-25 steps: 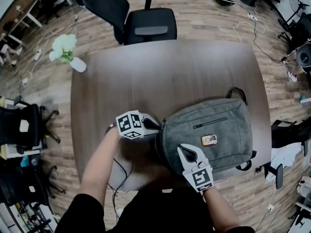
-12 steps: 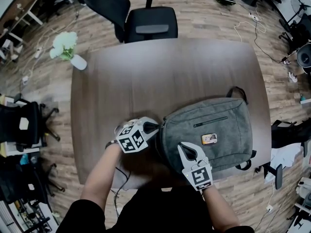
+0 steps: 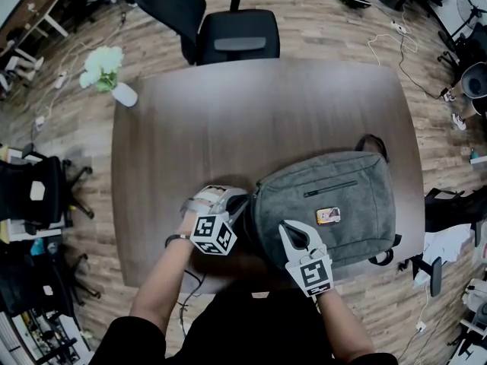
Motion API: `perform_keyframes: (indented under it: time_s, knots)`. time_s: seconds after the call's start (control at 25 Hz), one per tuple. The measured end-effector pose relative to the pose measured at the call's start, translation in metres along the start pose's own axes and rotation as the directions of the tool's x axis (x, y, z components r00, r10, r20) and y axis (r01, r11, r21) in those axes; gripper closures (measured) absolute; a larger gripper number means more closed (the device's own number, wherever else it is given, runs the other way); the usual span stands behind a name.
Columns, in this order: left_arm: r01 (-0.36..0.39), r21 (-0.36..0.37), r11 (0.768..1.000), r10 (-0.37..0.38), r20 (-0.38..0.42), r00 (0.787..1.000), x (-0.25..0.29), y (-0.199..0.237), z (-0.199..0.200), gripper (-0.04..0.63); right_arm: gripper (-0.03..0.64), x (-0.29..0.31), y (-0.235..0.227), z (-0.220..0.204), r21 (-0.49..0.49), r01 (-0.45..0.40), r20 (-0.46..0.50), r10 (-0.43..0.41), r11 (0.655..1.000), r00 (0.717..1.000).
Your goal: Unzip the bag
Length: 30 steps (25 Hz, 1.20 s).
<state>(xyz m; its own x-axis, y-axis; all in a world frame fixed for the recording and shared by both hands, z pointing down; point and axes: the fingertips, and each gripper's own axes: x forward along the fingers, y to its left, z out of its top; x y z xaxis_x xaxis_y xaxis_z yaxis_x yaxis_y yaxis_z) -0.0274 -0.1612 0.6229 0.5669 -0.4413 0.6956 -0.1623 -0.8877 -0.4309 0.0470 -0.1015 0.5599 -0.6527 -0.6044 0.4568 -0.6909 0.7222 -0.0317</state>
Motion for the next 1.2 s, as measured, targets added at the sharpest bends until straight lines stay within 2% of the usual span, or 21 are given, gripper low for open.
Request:
perform_keyframes:
  time_s: [0.16, 0.24, 0.36, 0.48, 0.68, 0.76, 0.84, 0.96, 1.0, 1.08, 1.12, 1.2]
  knots:
    - [-0.043, 0.025, 0.999, 0.043, 0.004, 0.999, -0.0011, -0.0032, 0.0023, 0.541, 0.614, -0.0001, 0.0005, -0.0012, -0.007, -0.003, -0.006, 0.003, 1.0, 1.0]
    - [-0.047, 0.01, 0.999, 0.047, 0.013, 0.999, -0.0025, -0.0057, 0.0034, 0.537, 0.614, 0.0002, 0.0012, -0.002, 0.001, -0.006, 0.002, 0.006, 1.0, 1.0]
    - [-0.011, -0.076, 0.997, 0.014, 0.046, 0.999, -0.0057, -0.0091, 0.0058, 0.531, 0.614, 0.0001, 0.0019, -0.0016, 0.003, -0.011, 0.004, 0.011, 1.0, 1.0]
    - [0.044, -0.192, 0.98, -0.028, 0.085, 0.996, -0.007, -0.0105, 0.0062, 0.528, 0.614, 0.0007, 0.0027, -0.0016, 0.004, -0.015, 0.0, 0.015, 1.0, 1.0]
    - [0.083, -0.333, 0.939, -0.048, 0.113, 0.992, -0.004, -0.0091, 0.0014, 0.525, 0.614, 0.0011, 0.0042, -0.0013, 0.005, -0.016, -0.001, 0.016, 1.0, 1.0]
    - [0.1, -0.391, 0.915, -0.05, 0.137, 0.989, -0.0047, -0.0086, 0.0016, 0.526, 0.612, 0.0011, 0.0047, -0.0002, 0.003, -0.016, -0.002, 0.016, 1.0, 1.0]
    - [0.125, -0.453, 0.883, -0.052, 0.171, 0.984, -0.005, -0.0093, 0.003, 0.528, 0.614, 0.0004, 0.0054, 0.0, -0.003, -0.016, -0.006, 0.016, 1.0, 1.0]
    - [0.159, -0.546, 0.822, -0.046, 0.214, 0.976, -0.0049, -0.0082, 0.0041, 0.537, 0.614, 0.0001, 0.0065, -0.0017, 0.004, -0.014, -0.002, 0.014, 1.0, 1.0]
    - [0.167, -0.575, 0.801, -0.045, 0.221, 0.974, -0.0043, -0.0075, 0.0035, 0.567, 0.614, 0.0, 0.0067, -0.002, 0.005, -0.014, -0.001, 0.014, 1.0, 1.0]
    - [0.173, -0.615, 0.77, -0.041, 0.222, 0.974, -0.0023, -0.007, 0.0018, 0.568, 0.613, 0.0002, 0.0074, -0.0022, 0.005, -0.013, -0.001, 0.013, 1.0, 1.0]
    - [0.17, -0.625, 0.762, -0.038, 0.219, 0.975, -0.0015, -0.0069, 0.0013, 0.568, 0.614, 0.0004, 0.0079, -0.0021, 0.005, -0.014, -0.001, 0.014, 1.0, 1.0]
    - [0.156, -0.626, 0.764, -0.03, 0.207, 0.978, -0.0004, -0.0062, 0.0017, 0.567, 0.614, 0.0005, 0.0085, -0.0022, 0.005, -0.017, -0.001, 0.017, 1.0, 1.0]
